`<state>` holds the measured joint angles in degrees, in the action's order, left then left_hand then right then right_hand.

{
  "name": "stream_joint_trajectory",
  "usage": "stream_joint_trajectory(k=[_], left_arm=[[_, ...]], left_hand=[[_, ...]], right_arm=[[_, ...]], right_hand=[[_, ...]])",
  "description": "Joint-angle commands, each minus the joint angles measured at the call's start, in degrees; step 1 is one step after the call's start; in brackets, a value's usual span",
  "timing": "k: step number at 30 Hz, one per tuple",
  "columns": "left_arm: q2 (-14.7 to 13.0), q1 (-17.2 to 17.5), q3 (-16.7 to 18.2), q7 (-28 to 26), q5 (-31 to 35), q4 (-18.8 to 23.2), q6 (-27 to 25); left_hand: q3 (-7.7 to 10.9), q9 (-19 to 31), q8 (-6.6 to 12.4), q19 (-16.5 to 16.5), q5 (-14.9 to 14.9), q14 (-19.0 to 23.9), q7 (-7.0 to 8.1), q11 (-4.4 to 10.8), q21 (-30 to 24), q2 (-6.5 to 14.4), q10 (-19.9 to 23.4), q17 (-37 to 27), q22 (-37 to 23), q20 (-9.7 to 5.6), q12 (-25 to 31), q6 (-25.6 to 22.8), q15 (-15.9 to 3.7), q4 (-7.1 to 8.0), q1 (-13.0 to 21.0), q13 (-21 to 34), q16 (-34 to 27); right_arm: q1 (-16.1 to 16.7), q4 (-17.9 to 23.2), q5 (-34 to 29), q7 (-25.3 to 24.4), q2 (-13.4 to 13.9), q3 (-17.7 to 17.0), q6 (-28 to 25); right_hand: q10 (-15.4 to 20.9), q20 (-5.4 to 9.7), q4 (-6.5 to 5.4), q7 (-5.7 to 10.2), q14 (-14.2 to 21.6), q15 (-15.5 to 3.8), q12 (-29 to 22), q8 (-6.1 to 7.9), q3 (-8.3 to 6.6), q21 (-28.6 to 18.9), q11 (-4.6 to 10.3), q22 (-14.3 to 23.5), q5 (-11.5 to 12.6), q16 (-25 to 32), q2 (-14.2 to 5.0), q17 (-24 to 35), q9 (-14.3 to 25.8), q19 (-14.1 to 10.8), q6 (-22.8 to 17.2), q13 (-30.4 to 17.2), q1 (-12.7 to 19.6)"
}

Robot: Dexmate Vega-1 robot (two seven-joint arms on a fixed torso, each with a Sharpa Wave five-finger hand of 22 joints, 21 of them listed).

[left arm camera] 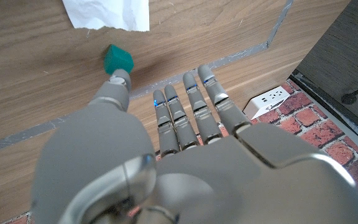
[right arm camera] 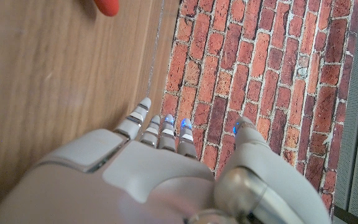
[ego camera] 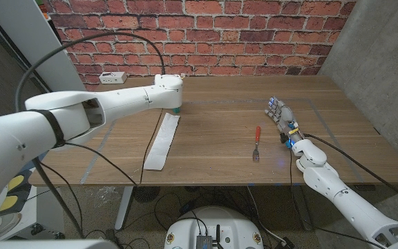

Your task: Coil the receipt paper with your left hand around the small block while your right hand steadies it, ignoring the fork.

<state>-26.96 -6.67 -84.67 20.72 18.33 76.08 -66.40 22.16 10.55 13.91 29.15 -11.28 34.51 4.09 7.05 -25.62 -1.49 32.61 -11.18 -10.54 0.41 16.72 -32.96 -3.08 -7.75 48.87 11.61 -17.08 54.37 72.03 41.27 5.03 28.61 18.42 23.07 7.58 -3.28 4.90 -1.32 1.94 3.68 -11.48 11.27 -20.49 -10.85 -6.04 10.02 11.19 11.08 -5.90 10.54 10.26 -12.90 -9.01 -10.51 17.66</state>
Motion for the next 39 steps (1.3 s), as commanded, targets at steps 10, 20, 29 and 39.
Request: stream_joint_trajectory(k=[10,20,29,39], left_arm=[[7.3,-1.7,-6.6,3.8,2.1,-10.9,1.5],[9.1,0.5,-4.9,0.2,3.1,-13.0,2.0],[12.9,1.8,-3.7,-1.2,3.0,-19.3,3.9],[18.4,2.6,-4.2,-2.0,3.9,-28.9,6.0]], left_hand=[[-0.65,0.2,-0.34,0.5,-0.5,1.3,0.09,0.10,0.0,-0.1,1.1,-0.2,-0.2,-0.37,-0.1,-1.1,-7.25,0.59,-0.7,0.4,0.1],[-1.18,0.2,-0.31,1.8,-0.7,3.4,-0.40,0.34,-0.3,0.3,3.2,-0.2,-0.2,-0.49,0.3,-2.8,-7.55,1.47,-2.0,0.4,-0.2],[-1.86,0.2,-0.30,2.6,-0.6,4.5,-0.69,0.47,-0.5,0.3,4.5,-0.2,-0.2,-0.63,0.4,-4.0,-7.51,2.19,-3.3,0.5,-0.2],[-2.54,0.1,0.04,4.0,-0.5,6.9,-0.89,0.67,-0.8,0.2,6.6,-0.1,-0.2,-0.74,0.6,-6.5,-7.72,2.86,-4.8,0.5,-0.5]], right_arm=[[0.9,-1.6,1.1,1.1,-0.4,-0.7,1.3],[0.6,-2.5,1.2,1.5,-0.3,-0.8,1.2],[0.7,-2.7,1.1,1.4,0.0,-1.0,1.0],[1.0,-2.2,0.9,0.8,0.5,-1.1,0.5]], right_hand=[[0.5,-0.12,0.18,0.09,0.5,0.35,-0.2,-0.06,0.29,-0.6,0.17,0.1,-0.1,0.3,-0.51,0.1,0.2,-0.2,-0.5,-0.3,-0.1],[0.6,-0.15,0.29,0.21,0.6,0.48,-0.2,-0.09,0.38,-0.6,0.21,0.1,-0.1,0.3,-0.49,0.1,0.2,-0.3,-0.7,-0.3,-0.2],[0.8,-0.21,0.34,0.32,0.7,0.50,-0.2,-0.14,0.42,-0.6,0.12,0.1,-0.1,0.3,-0.51,0.1,0.2,-0.3,-0.7,-0.4,-0.3],[1.0,-0.36,0.34,0.48,1.2,0.65,-0.2,-0.14,0.46,-0.6,0.16,0.1,-0.1,0.5,-0.52,0.1,0.2,-0.4,-0.8,-0.4,-0.4]])
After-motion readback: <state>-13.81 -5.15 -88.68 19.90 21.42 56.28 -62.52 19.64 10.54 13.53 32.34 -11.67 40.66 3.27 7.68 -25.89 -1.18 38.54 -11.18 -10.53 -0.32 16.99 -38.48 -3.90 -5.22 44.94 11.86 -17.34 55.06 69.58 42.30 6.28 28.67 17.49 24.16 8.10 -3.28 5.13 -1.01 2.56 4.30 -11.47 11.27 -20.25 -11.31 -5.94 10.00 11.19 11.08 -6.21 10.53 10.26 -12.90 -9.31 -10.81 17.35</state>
